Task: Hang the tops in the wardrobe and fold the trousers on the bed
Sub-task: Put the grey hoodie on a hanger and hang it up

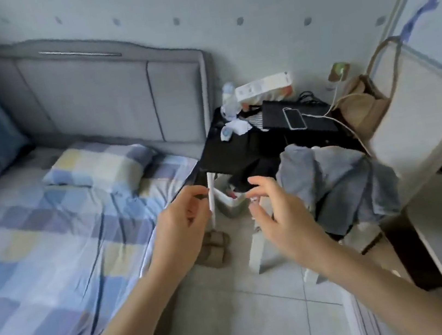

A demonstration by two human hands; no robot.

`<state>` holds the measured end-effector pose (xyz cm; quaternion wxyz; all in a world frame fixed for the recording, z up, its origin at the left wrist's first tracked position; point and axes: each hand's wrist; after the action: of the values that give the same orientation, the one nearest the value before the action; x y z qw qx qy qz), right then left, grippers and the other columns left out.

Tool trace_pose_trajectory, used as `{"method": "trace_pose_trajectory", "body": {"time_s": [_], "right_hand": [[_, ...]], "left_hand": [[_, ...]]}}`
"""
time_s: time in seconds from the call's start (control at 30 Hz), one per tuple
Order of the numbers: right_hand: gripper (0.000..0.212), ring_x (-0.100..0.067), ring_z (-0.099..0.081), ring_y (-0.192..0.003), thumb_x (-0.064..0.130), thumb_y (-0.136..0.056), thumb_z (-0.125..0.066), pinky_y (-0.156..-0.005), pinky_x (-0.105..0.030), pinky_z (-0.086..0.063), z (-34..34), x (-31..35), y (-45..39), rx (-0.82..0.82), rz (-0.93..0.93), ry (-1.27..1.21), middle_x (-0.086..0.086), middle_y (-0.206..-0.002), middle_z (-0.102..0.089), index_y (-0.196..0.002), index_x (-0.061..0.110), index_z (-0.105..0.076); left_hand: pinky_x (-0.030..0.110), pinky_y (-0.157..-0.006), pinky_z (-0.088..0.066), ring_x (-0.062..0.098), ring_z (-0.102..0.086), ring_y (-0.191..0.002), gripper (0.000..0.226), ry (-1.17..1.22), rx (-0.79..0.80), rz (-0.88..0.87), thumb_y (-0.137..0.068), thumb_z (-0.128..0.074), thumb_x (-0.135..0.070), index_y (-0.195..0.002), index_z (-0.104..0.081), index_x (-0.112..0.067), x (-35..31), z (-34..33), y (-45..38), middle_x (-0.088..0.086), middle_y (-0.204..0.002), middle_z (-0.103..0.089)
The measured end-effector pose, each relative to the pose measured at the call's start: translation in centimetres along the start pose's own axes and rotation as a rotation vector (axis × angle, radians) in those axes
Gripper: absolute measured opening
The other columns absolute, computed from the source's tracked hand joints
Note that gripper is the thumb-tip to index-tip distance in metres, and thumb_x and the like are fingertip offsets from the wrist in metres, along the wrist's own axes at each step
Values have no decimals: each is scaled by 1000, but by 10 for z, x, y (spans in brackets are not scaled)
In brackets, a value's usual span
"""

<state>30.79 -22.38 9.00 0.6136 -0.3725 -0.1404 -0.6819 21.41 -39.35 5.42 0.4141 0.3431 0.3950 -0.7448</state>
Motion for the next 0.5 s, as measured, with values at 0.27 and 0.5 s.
{"method": "trace_pose_trajectory", "body": {"time_s": [0.27, 0.5], "right_hand": [[38, -12, -54, -106, 16, -94, -52, -93, -27, -42, -174, 85, 82, 311, 66, -55, 5, -115, -60, -131, 17, -47], [35, -19, -54, -106, 9, -92, -55, -81, -8, -30, -317, 159, 177, 689, 123, -50, 3, -106, -60, -126, 12, -51]], "left_hand": [[16, -68, -44, 2, -62, -77, 27, -82, -256, 380, -94, -53, -25, -91, -55, -52, 106, 138, 185, -17, -79, -66], [21, -63, -48, 3, -63, -68, 17, -86, -505, 815, -93, -58, -19, -92, -61, -36, 174, 231, 384, -8, -69, -67]]}}
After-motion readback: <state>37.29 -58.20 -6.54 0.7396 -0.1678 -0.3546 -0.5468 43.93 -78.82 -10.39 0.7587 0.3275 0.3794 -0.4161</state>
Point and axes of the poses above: each hand's wrist, its own y-axis away from the middle knuckle, its own z-axis out of the back of the hand, x = y × z
